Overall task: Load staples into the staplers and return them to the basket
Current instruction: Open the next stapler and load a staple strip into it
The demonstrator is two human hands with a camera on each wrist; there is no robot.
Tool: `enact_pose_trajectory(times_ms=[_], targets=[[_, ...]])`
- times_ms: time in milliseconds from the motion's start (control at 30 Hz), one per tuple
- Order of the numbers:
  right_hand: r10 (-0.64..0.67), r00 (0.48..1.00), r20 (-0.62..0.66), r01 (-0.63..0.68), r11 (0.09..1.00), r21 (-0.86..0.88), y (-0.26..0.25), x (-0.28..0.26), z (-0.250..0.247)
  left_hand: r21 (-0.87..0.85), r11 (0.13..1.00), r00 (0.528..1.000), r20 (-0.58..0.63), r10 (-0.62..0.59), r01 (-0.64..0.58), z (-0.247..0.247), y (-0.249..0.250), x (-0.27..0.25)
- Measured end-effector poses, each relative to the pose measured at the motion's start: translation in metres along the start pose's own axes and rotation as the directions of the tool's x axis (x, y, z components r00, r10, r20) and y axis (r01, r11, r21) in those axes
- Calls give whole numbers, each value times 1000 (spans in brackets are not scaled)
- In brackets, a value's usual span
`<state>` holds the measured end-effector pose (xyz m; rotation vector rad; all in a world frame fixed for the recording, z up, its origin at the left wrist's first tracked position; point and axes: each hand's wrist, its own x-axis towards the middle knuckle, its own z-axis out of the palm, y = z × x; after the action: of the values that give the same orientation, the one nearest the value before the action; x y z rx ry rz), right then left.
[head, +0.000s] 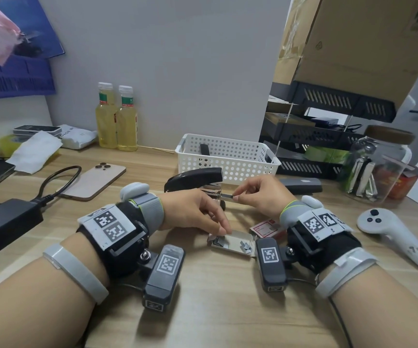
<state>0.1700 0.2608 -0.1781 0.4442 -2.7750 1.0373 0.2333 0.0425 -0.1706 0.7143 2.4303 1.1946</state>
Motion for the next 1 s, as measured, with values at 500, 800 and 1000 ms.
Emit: enact_pose_trajectory(times_ms=[500,800,1000], targets=[[7,1000,0,-7,999,35,-3,-5,0,154,988,996,84,-41,28,-7,2,-7],[1,1000,30,-2,999,41,-6,-4,1,203,978,997,55,-57,45,-3,0,-6],[-22,1000,-6,22,1000,3,-8,-7,-1,178,983,997,54,-46,35,-2,0,-5]])
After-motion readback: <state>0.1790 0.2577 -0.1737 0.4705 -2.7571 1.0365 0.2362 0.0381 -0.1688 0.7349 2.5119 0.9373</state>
